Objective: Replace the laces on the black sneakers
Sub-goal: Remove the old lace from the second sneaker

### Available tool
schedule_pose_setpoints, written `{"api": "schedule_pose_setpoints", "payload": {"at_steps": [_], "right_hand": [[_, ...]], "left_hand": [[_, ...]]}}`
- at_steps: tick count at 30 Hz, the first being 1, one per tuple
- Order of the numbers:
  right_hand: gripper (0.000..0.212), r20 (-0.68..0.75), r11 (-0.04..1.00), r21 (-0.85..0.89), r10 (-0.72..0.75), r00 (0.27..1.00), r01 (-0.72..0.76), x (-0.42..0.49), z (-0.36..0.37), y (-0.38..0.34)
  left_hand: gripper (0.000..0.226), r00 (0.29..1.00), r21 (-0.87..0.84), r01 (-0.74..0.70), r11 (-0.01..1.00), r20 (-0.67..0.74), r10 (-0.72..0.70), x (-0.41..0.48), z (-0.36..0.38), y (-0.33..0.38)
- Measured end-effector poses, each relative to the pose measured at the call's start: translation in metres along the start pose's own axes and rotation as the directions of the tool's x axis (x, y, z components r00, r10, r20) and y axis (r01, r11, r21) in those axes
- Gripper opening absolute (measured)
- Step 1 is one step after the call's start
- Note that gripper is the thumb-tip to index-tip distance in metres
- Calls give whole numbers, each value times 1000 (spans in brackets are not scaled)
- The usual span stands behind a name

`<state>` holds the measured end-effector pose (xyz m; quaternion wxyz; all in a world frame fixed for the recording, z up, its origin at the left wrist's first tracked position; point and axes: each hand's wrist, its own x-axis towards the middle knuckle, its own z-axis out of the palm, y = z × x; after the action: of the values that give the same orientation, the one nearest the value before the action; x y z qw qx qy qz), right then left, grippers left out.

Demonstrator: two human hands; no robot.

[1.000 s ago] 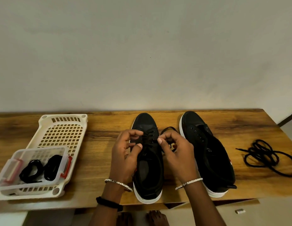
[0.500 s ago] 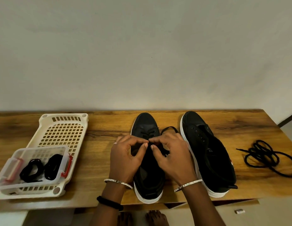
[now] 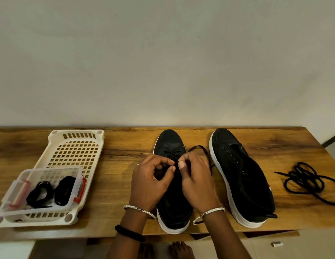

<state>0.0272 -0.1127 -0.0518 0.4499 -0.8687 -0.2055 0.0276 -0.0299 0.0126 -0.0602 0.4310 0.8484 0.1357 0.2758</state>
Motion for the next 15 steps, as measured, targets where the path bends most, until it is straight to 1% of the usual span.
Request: {"api": "schedule_pose_setpoints", "payload": {"at_steps": [1,3,5,7,8,10,11,12,13,14,15], "right_hand": [[9,31,990,110,85,996,-88,1,2,2],[13,101,921,308,219,970,-240,3,4,6],[16,154,847,426,279,948,-319,6,3,8],[13,167,810,482,289,943,-334,7,-2,6],[12,150,817,488,270,951,-309,8,-5,5],[24,112,881,428,171,979,-202,8,-13,7],[31,100,927,355,95,990,-124,7,-17,8],[33,78,965,261,0,997,-20,7,-20,9],[31,47,984,155,-101,994,93,7,-21,10],[26,21,982,40,-187,982,186,7,-21,10],[23,9,966,-80,-248,969,248,7,-20,9]], "left_hand": [[16,1000,3,-1,1000,1,1,0,1,-1],[14,1000,-3,-1,1000,0,1,0,3,-3],[4,1000,-14,5,1000,-2,-5,0,7,-6],[12,1000,-43,23,999,-8,-24,-1,10,-6],[14,999,-63,37,997,-12,-37,-1,11,-7],[11,998,-112,65,992,-11,-67,-1,12,-7],[9,997,-133,74,988,-7,-75,-1,11,-8],[10,997,-150,77,986,-2,-78,-1,11,-8],[13,997,-157,75,985,2,-76,0,11,-9],[17,997,-159,71,985,4,-71,0,11,-9],[22,998,-159,69,985,5,-69,0,12,-9]]}}
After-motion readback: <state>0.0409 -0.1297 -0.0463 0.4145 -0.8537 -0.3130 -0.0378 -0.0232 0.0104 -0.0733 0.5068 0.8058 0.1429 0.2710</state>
